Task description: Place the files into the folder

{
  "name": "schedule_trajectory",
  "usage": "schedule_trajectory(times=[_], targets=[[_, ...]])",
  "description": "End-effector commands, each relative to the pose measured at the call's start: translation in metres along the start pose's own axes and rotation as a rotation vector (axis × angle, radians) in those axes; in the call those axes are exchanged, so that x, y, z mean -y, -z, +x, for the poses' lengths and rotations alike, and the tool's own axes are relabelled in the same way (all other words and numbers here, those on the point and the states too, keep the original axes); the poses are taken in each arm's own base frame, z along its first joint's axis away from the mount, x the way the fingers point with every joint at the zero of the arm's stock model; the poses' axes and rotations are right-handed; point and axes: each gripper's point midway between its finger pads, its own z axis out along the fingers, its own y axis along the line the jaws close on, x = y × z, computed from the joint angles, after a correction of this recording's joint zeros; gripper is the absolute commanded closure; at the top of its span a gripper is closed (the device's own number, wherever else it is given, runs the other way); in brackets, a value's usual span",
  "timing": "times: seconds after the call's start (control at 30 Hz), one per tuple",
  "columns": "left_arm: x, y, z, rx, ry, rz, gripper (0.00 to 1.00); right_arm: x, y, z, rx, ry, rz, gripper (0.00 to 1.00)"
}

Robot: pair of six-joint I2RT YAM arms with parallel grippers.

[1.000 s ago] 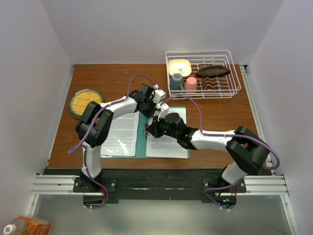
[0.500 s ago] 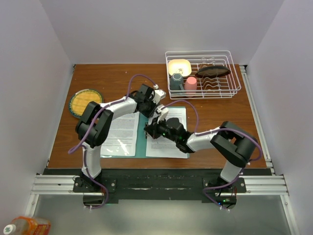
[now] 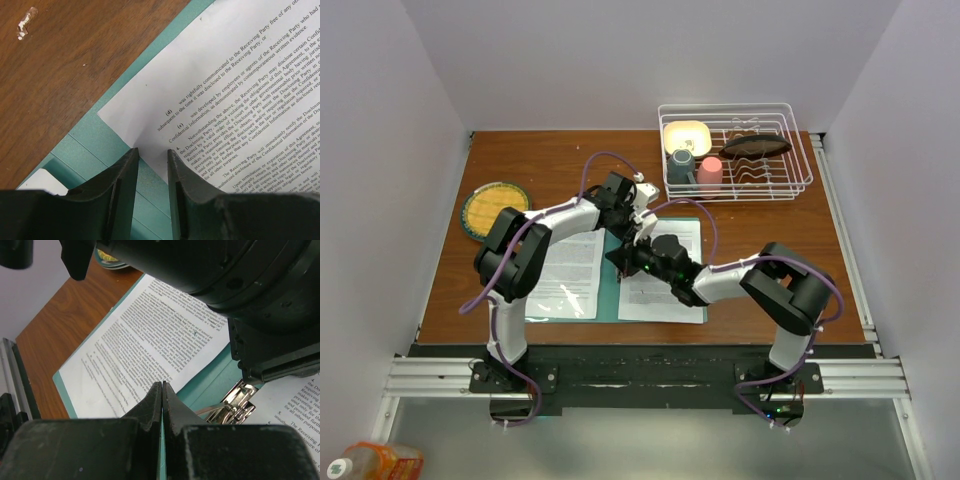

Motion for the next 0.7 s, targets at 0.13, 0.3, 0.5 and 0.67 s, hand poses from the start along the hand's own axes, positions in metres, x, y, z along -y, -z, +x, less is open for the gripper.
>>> schedule_trajectory(times=[0.13,0.3,0.5,0.67], targets=[[0.003,-0.011,0.055,-0.160,0.030,0.013,0.66,-0.001,-0.010,-0.005,0.032,-0.014,0.000,1.00],[0.003,-0.011,0.056,-0.163,0.031,0.015,0.66,0.001,-0.012,0.005,0.010,-0.025,-0.003,1.00],[0.001,-0.010,0.056,-0.163,0.033,0.012,0.66,0.002,-0.012,0.014,-0.015,-0.031,-0.006,1.00],[0.001,-0.010,0.054,-0.160,0.033,0.009,0.66,0.000,-0.007,0.023,-0.045,-0.038,-0.023,1.00]])
